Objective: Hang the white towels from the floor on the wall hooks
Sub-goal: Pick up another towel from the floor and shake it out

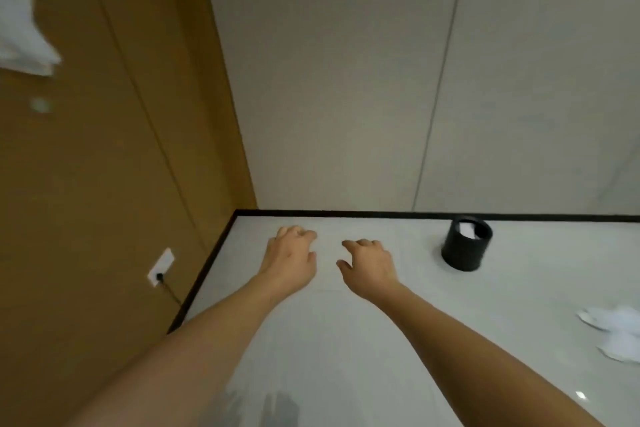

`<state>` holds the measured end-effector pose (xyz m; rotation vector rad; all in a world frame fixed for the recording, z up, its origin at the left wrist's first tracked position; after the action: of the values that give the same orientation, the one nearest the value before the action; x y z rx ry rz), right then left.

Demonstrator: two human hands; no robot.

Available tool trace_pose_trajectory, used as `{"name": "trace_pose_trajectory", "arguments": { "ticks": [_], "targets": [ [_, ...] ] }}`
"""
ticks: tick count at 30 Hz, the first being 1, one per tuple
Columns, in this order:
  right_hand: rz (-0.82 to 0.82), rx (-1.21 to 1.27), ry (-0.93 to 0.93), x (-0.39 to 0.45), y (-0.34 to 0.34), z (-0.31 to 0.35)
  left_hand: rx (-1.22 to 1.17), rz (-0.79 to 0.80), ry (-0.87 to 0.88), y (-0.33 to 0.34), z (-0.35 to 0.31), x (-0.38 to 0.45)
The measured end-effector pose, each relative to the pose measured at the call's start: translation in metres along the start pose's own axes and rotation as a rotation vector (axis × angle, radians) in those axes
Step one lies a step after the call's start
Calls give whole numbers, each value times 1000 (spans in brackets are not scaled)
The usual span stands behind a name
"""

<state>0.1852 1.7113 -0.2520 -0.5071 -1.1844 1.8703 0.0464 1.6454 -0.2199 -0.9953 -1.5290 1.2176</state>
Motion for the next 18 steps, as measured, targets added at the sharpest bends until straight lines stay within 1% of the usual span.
{"name": "trace_pose_trajectory", "arguments": {
  "ticks": [4,8,13,18],
  "targets": [
    [-72,-1,267,-35,-59,-151,-71,119,213,45,-153,49],
    [-110,7,527,-84,-95,-270,-114,226,367,91,-274,77],
    [-126,26,802,-133,-112,-380,-108,337,625,148,-399,110],
    [-181,33,1006,-139,-143,-476,-109,378,831,195,-503,172]
  ]
}}
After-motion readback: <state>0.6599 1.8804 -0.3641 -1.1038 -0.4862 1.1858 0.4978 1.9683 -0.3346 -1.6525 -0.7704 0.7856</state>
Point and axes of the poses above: each hand's wrist, its own x-axis towards the middle knuckle, its own y-axis out of the palm, z = x × y, the point moved 7 cm from there along x, towards the middle knuckle, and after that the axes turned 9 degrees about x, right-handed, at the moved point
